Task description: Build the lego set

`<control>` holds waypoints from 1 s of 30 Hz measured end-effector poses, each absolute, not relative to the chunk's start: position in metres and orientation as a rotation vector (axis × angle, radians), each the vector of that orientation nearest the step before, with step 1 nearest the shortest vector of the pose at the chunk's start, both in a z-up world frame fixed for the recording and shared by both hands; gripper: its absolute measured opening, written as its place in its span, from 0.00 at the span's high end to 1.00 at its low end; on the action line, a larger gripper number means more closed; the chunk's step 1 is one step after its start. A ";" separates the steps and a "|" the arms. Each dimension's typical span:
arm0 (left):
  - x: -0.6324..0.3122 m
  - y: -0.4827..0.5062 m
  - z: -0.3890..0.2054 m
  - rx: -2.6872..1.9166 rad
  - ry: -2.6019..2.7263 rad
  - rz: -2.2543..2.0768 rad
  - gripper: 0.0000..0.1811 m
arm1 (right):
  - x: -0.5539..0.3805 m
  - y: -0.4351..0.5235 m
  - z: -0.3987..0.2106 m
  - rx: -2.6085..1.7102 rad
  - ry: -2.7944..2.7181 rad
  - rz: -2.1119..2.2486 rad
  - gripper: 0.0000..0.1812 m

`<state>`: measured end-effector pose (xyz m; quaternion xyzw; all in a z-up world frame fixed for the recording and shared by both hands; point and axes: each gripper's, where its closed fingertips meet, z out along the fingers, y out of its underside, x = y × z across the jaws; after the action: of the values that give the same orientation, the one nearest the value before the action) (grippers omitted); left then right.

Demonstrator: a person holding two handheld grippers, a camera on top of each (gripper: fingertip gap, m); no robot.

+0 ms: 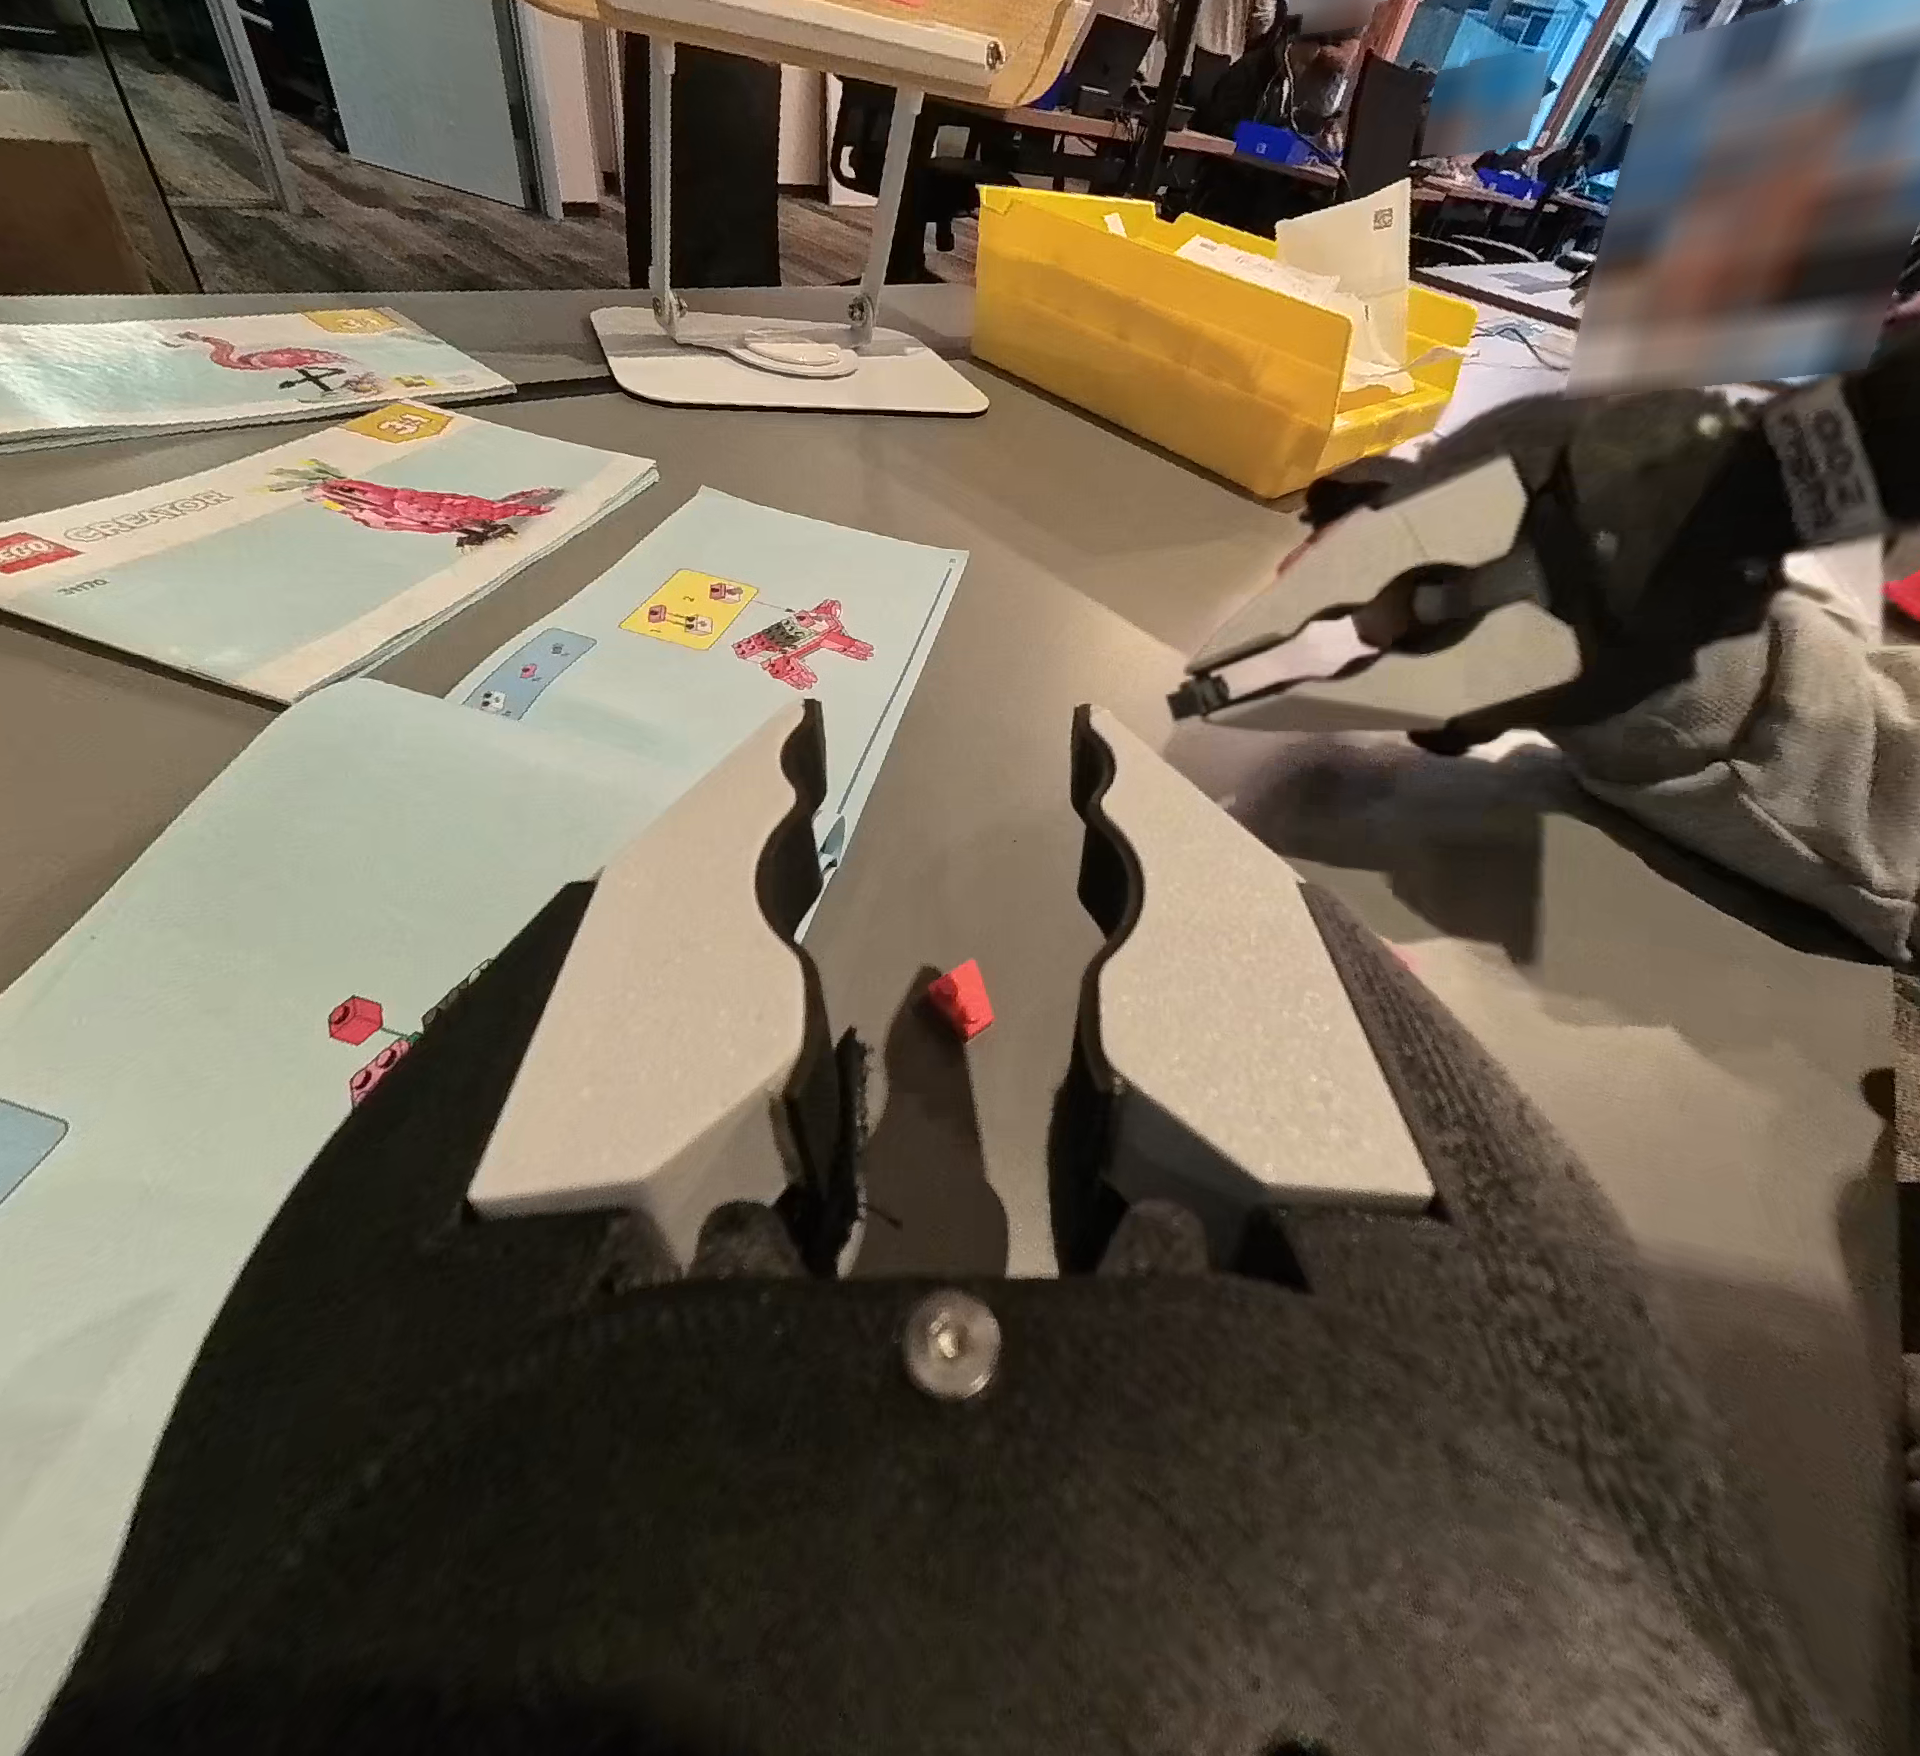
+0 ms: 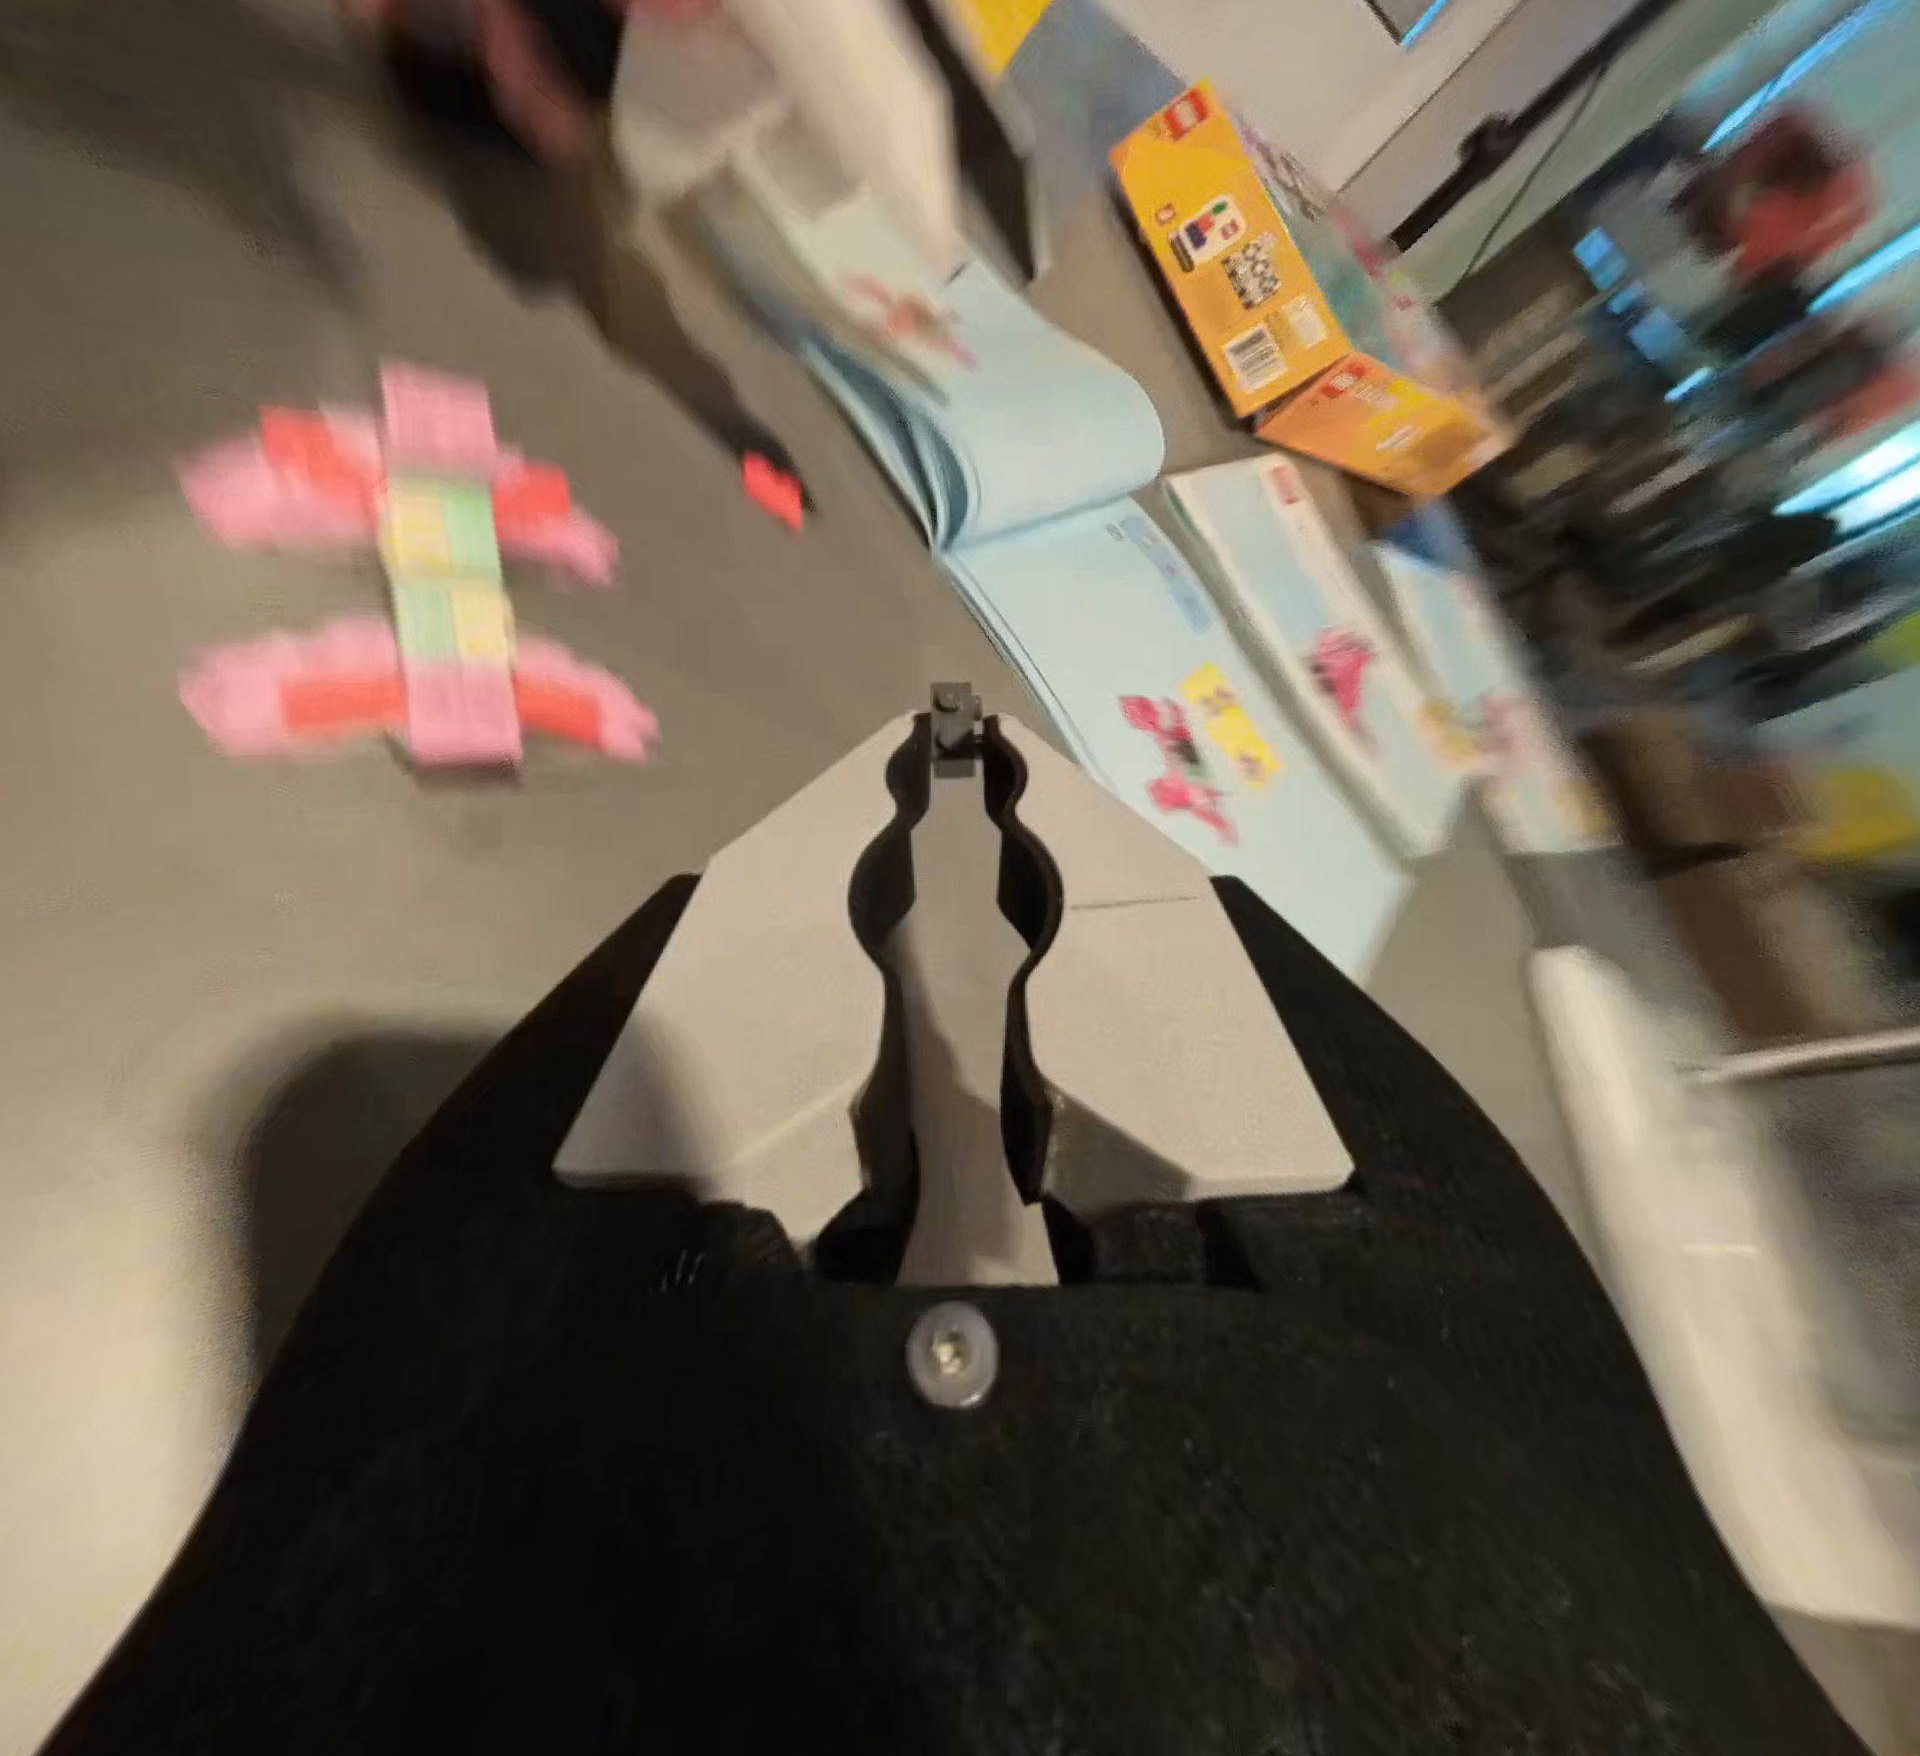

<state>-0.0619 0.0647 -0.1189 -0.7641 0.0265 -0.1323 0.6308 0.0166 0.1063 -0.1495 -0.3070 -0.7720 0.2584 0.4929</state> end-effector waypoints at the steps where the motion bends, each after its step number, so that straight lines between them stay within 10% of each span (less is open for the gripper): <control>1: -0.062 0.065 -0.119 -1.749 0.061 -0.303 0.74 | 0.015 0.102 -0.142 -0.886 -1.827 0.831 0.96; 6: -0.062 0.064 -0.119 -1.749 0.060 -0.302 0.75 | 0.022 0.094 -0.083 -1.243 -1.450 1.926 0.96; 17: -0.062 0.064 -0.119 -1.752 0.062 -0.305 0.75 | 0.042 0.099 -0.053 -1.235 -1.159 2.634 0.96; 30: -0.061 0.064 -0.120 -1.754 0.067 -0.305 0.75 | 0.022 0.095 -0.122 -1.295 -1.713 1.552 0.96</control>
<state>-0.0610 0.0641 -0.1197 -0.7655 0.0290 -0.1331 0.6288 0.0221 0.0954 -0.1220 -0.4742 -0.6272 0.5679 0.2434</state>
